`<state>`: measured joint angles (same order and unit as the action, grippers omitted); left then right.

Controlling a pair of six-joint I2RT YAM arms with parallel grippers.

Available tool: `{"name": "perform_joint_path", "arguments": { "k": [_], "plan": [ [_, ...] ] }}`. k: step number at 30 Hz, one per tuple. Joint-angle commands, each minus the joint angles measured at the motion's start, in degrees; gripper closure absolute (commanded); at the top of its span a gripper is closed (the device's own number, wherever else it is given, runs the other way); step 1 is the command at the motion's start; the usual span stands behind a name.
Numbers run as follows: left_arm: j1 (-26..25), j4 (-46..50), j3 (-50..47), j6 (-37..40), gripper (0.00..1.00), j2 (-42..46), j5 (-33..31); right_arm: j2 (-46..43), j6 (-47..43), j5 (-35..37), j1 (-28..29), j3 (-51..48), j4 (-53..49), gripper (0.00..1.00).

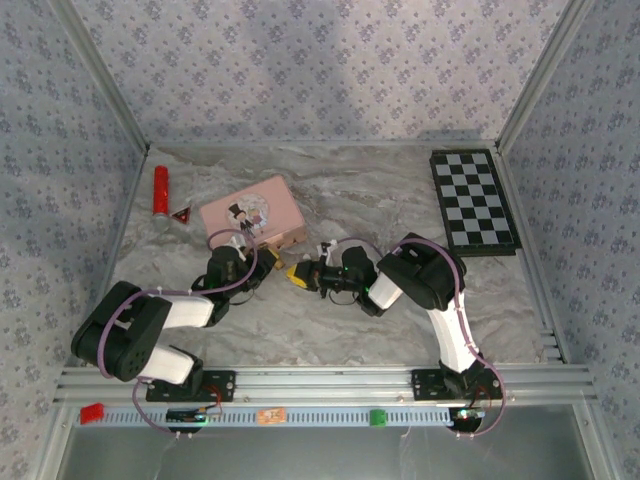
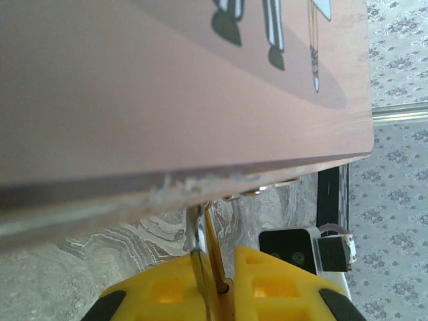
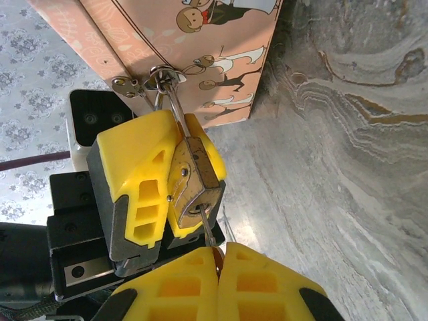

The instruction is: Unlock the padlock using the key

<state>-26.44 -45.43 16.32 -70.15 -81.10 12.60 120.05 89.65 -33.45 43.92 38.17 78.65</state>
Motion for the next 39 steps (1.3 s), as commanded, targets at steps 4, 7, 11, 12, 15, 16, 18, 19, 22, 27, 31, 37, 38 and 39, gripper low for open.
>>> {"name": "perform_joint_path", "arguments": {
  "k": [4,7,11,12,15,16,18,19,22,27,31,37,38,39],
  "plan": [
    [-1.5,-6.4,-0.1,-5.0,1.00,1.0,5.3,-1.7,1.5,0.0,-0.9,1.0,1.3,1.00],
    [-1.7,-7.9,0.2,-6.0,1.00,0.5,5.7,-1.7,1.9,-0.2,-0.8,1.4,1.3,1.00],
    [-2.6,-7.2,1.0,-5.8,1.00,0.4,5.3,-2.1,2.1,-0.1,-0.8,1.4,1.3,1.00],
    [-2.7,-7.2,1.0,-5.8,1.00,0.3,5.2,-2.3,2.0,-0.1,-0.8,1.3,1.3,1.00],
    [-2.9,-7.7,1.2,-6.0,1.00,-0.1,5.1,-2.5,2.1,0.0,-0.9,1.3,1.3,1.00],
    [-3.0,-7.6,1.4,-6.3,1.00,-0.2,5.1,-2.5,2.1,0.0,-0.9,1.2,1.3,1.00],
    [-3.0,-7.8,1.6,-6.6,1.00,-0.5,5.4,-2.6,2.1,-0.1,-1.1,1.2,1.3,1.00],
    [-3.0,-7.8,1.8,-6.7,1.00,-0.7,5.6,-2.7,2.2,-0.1,-1.2,1.1,1.3,1.00],
    [-3.1,-7.2,2.3,-6.5,1.00,-0.7,5.9,-3.0,2.2,-0.1,-1.5,1.1,1.3,1.00],
    [-3.2,-7.2,2.3,-6.4,1.00,-0.8,5.6,-2.9,2.2,0.0,-1.5,0.9,1.3,1.00],
    [-4.0,-5.6,2.8,-6.0,1.00,0.2,4.7,-2.9,2.9,-0.3,-1.5,1.5,1.3,1.00],
    [-6.3,-5.0,4.2,-5.8,1.00,0.4,4.1,-3.2,3.4,-0.3,-1.6,2.7,1.3,1.00],
    [-6.6,-5.2,4.2,-5.9,1.00,0.2,3.9,-3.3,3.4,-0.3,-1.6,2.8,1.3,1.00],
    [-7.0,-5.3,4.4,-5.8,1.00,0.0,3.7,-3.5,3.4,-0.3,-1.7,2.8,1.3,1.00]
  ]
}}
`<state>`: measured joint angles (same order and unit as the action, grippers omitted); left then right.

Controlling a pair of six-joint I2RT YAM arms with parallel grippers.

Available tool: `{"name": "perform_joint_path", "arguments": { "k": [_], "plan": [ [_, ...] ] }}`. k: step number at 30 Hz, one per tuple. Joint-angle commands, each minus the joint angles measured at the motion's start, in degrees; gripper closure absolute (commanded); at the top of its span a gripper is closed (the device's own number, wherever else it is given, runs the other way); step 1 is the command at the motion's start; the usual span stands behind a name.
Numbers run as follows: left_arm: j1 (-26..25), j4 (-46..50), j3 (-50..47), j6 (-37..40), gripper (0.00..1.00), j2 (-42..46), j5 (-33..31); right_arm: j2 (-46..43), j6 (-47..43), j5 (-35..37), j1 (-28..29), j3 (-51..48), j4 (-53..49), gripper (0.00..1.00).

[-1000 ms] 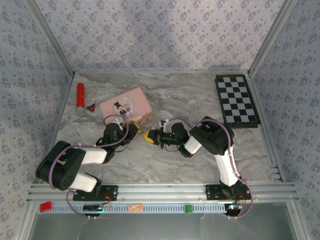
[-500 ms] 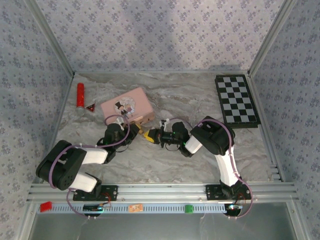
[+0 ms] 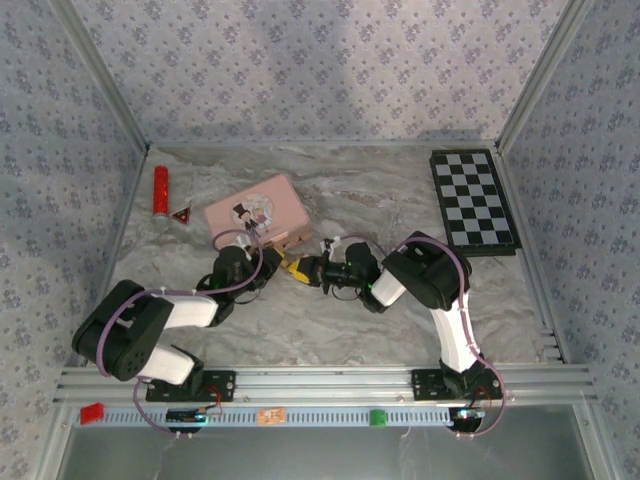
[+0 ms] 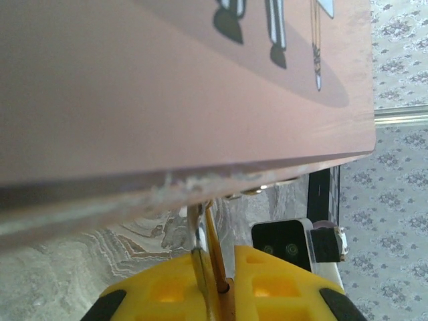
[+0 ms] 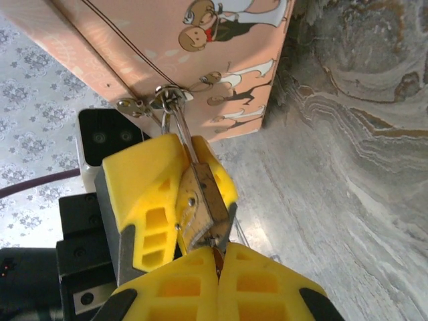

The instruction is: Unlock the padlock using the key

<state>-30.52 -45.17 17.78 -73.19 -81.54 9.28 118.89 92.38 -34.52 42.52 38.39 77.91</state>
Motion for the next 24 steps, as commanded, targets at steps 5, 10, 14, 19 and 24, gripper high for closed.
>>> {"name": "perform_joint_path", "arguments": {
  "k": [5,10,14,19,24],
  "plan": [
    [-4.4,-6.5,3.4,-3.3,1.00,-0.9,6.9,-3.4,1.0,0.3,-1.1,2.3,2.0,1.00],
    [-6.0,-7.6,4.3,-3.8,1.00,-2.5,6.6,-4.3,1.1,0.2,-1.7,1.9,2.0,1.00],
    [-7.8,-9.8,4.7,-4.4,1.00,-4.4,5.8,-5.0,1.0,0.7,-1.6,2.0,2.1,1.00],
    [-9.0,-12.8,4.9,-5.6,1.00,-7.2,5.5,-5.9,0.5,0.8,-1.6,1.9,2.1,1.00],
    [-8.8,-12.2,4.6,-5.2,1.00,-7.3,4.4,-5.8,-0.1,0.8,-2.2,0.5,2.1,1.00]
  ]
}}
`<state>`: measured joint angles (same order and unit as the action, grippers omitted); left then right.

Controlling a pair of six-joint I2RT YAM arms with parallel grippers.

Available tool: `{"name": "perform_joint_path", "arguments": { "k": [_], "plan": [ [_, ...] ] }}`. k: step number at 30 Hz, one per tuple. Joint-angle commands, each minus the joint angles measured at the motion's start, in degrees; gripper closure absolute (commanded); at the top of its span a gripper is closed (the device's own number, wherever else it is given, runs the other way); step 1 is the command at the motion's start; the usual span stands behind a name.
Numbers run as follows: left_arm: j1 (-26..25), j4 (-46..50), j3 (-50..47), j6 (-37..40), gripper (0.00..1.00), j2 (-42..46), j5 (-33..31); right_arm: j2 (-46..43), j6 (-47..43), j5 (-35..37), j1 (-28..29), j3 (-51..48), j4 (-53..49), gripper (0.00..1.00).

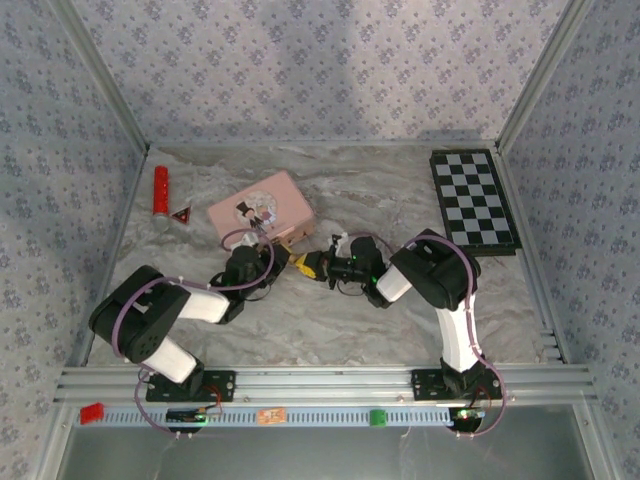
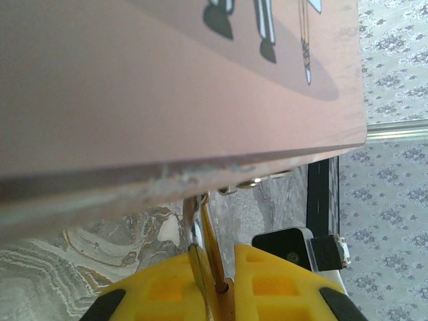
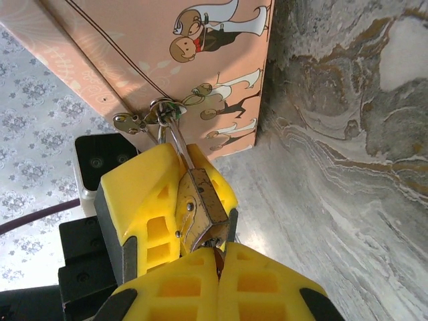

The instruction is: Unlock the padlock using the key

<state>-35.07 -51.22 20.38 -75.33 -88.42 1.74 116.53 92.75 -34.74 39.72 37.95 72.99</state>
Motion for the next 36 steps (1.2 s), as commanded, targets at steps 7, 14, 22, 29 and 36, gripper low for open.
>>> {"name": "perform_joint_path", "arguments": {
  "k": [7,14,22,29,36],
  "plan": [
    [-3.1,-0.8,2.1,-1.2,1.00,0.9,10.4,-3.7,-1.8,1.4,0.0,-2.5,6.9,0.68],
    [-1.6,-1.0,1.9,-1.2,1.00,-0.1,10.0,-3.6,-4.0,2.0,-0.3,-6.2,6.9,0.41],
    [1.3,0.5,1.6,0.1,1.00,1.5,10.8,-3.1,-9.3,3.7,-1.8,-12.5,4.7,0.40],
    [3.7,3.1,0.1,0.3,1.00,4.7,12.1,-2.6,-12.5,6.5,-0.6,-11.5,2.3,0.44],
    [6.3,8.5,-0.6,2.0,1.00,8.6,12.7,-10.9,-20.9,7.5,-0.6,-10.6,-9.5,0.44]
  ]
}}
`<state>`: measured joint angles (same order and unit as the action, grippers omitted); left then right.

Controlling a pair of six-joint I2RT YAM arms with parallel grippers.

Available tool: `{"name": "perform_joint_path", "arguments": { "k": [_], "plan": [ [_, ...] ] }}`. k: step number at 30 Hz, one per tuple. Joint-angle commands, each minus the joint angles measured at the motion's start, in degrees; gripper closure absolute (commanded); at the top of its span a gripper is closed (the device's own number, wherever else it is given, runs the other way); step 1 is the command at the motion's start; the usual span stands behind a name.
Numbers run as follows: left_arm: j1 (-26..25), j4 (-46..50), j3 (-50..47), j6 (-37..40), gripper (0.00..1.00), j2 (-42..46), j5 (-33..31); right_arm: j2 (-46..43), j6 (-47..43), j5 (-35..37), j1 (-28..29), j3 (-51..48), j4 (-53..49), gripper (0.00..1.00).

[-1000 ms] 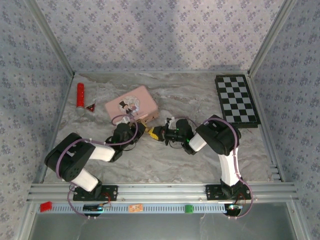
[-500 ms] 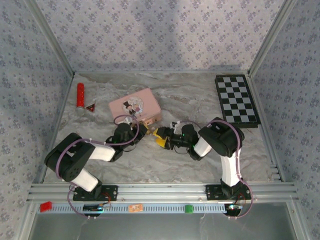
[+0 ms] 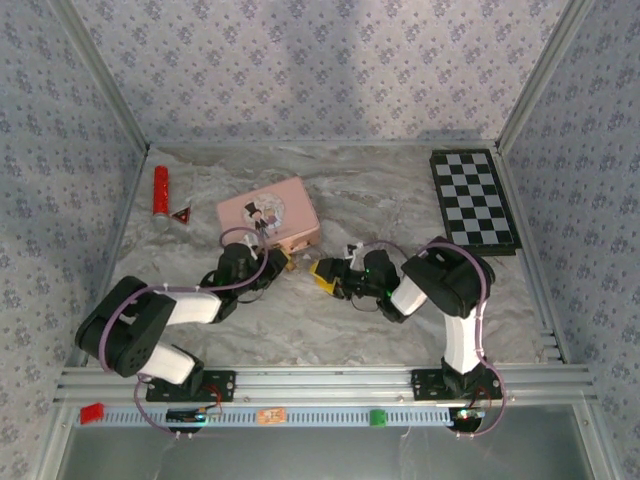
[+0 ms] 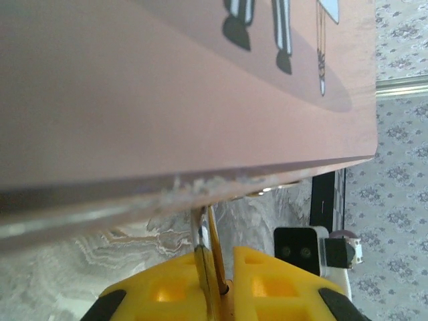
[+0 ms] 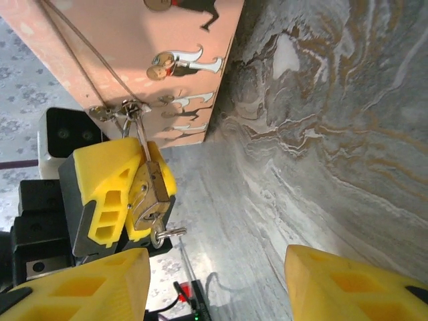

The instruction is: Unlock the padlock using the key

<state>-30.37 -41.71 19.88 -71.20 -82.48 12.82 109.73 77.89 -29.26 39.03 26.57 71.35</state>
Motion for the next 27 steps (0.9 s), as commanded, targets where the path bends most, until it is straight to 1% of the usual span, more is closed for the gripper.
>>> {"name": "perform_joint_path", "arguments": {
  "k": [1,4,7,9,11,13,14,18,22,27],
  "plan": [
    [2.0,-0.5,-0.1,-2.0,1.00,3.1,1.8,-6.5,-8.4,2.8,0.2,0.8,-11.7,0.44],
    [2.5,0.9,0.1,-1.7,1.00,4.2,2.3,-13.5,-16.3,5.9,0.4,1.8,-24.5,0.44],
    [2.7,3.5,0.8,-1.5,1.00,5.2,2.7,-19.5,-25.2,10.8,2.0,3.2,-35.1,0.44],
    [2.7,4.7,1.2,-1.7,1.00,5.9,2.8,-22.9,-32.3,15.5,4.1,4.3,-40.9,0.44],
    [2.7,5.5,1.5,-2.1,1.00,6.6,2.9,-26.4,-41.0,23.1,8.2,3.8,-42.5,0.44],
    [2.7,7.1,2.0,-1.9,1.00,7.6,3.1,-29.1,-50.0,30.1,12.2,2.5,-41.1,0.43],
    [2.7,8.0,2.2,-1.7,1.00,8.2,3.1,-30.2,-53.8,32.2,13.7,1.7,-39.7,0.43],
    [2.7,9.9,2.2,-1.4,1.00,9.9,3.1,-30.6,-64.4,37.1,16.0,-1.1,-32.4,0.42],
    [2.7,10.4,2.3,-1.2,1.00,10.7,3.5,-28.1,-74.5,40.9,19.3,-1.2,-30.2,0.39],
    [2.7,11.0,1.5,-1.2,1.00,11.9,3.8,-22.2,-91.0,46.4,26.2,-3.1,-17.4,0.35]
  ]
}}
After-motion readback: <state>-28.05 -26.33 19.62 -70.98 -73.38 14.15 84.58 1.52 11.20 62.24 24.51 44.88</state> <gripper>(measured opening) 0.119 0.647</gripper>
